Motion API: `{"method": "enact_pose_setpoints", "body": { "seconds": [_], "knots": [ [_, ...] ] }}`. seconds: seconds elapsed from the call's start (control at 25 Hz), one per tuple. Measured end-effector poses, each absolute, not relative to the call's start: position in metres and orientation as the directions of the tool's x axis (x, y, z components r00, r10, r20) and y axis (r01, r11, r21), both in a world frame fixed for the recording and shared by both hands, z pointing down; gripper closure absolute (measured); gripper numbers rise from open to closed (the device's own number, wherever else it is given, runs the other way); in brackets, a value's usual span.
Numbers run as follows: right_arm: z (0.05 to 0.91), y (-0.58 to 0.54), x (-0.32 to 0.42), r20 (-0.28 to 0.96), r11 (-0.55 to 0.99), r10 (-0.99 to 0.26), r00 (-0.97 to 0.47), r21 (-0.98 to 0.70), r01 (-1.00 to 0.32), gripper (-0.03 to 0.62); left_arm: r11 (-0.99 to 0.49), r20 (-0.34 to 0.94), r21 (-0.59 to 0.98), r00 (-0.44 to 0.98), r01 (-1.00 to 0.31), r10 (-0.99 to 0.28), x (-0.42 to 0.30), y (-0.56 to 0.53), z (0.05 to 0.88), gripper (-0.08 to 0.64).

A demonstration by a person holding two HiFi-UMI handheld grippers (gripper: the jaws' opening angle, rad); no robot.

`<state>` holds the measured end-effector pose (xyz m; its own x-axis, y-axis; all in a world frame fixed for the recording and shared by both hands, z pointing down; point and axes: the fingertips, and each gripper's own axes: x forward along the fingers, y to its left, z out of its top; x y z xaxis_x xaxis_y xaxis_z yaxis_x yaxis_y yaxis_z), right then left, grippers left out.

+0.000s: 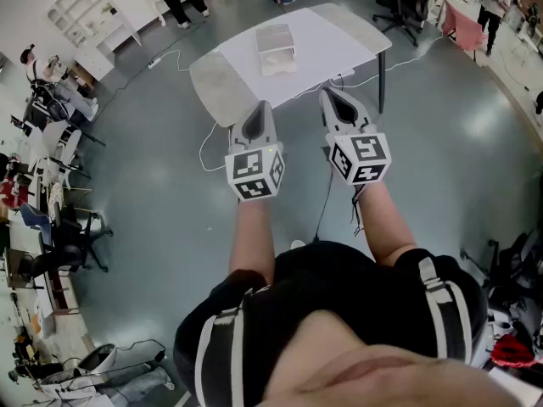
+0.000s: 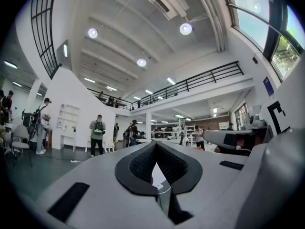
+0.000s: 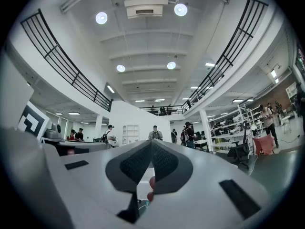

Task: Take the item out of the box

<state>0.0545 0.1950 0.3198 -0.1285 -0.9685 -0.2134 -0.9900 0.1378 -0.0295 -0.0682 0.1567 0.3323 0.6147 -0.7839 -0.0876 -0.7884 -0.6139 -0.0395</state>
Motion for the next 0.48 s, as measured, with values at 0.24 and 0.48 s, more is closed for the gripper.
{"method": "enact_pose_setpoints", "body": {
  "seconds": [0.24, 0.48],
  "knots": [
    [0.326, 0.198, 0.06, -0.203, 0.137, -0.971, -0.124, -0.052, -0.989, 0.581, -0.614, -0.082, -0.016, 0.613, -0.789, -0.786, -0.079, 0.158, 0.338, 0.555],
    [0.324, 0.199, 0.06, -0.214, 0.12, -0.97, -0.112, -0.028, -0.992, 0.581, -0.605, -0.08, -0.013, 0.604, -0.796, -0.793, -0.087, 0.159, 0.34, 0.555]
  ]
}}
